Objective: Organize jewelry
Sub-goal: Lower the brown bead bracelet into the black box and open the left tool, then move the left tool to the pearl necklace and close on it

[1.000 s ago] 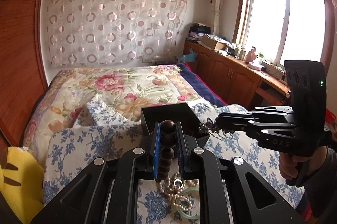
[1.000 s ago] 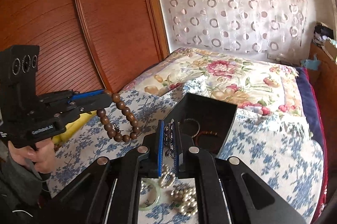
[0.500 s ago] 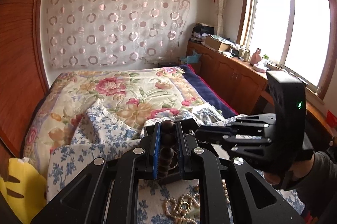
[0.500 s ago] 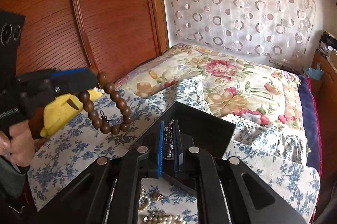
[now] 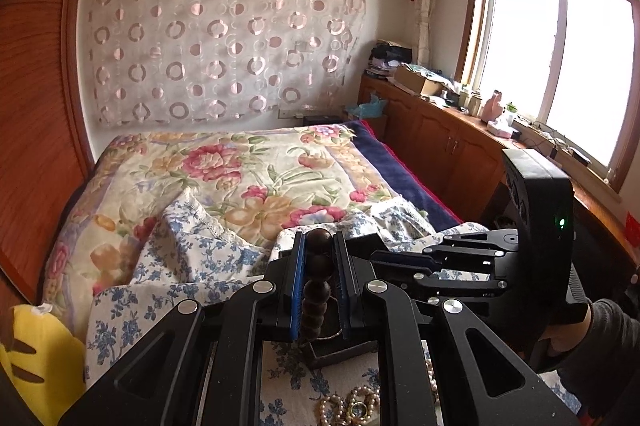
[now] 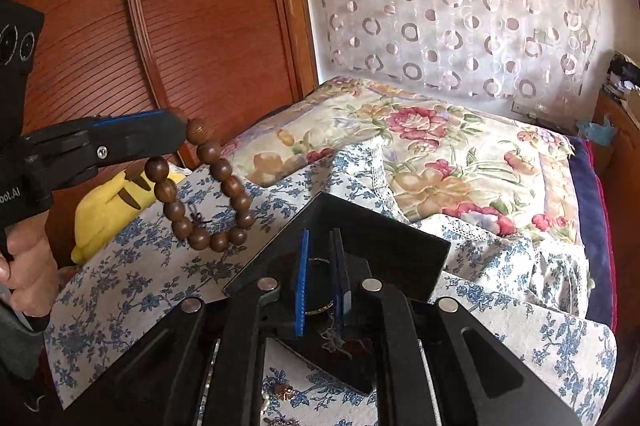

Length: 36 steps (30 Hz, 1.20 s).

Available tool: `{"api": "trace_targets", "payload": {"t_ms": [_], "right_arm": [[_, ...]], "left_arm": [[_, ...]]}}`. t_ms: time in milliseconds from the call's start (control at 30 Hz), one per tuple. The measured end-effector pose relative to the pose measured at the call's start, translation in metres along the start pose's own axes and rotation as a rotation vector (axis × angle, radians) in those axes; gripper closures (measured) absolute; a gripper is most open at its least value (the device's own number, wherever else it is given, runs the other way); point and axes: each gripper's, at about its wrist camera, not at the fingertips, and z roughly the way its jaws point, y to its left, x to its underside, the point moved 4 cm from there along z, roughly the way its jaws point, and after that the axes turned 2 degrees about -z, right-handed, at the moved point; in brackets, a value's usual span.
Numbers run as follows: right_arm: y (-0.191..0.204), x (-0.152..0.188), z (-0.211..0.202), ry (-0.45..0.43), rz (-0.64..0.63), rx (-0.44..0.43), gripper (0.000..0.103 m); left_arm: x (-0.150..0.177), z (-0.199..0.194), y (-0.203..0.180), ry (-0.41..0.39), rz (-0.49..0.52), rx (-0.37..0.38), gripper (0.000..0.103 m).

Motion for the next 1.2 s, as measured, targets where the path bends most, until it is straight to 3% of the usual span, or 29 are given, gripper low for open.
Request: {"api": "trace_targets", "payload": {"t_ms": [500,733,867,1200], "right_arm": [[-0.041,0.026,-0.040,-0.023,0.064,0.117,0.088],[-0.046,0.048,-0.052,-0.020,0.084,0.142,0.088],[-0.039,0.060,-0.062,-0.023,0.088,0.150,0.088],[-0.022,0.106,-0.079,0.010,0.090,0.161,0.085]], "left_arm": [[-0.003,0.029,-0.009,0.017,0.034,0.051,0.091],[0.004,0.045,-0.017,0.050,0.051,0.031,0.089],[0.008,0.038,-0.017,0.048,0.041,0.025,0.082],[0.058,0.000,-0.015,0.079,0.046,-0.002,0.082]]}}
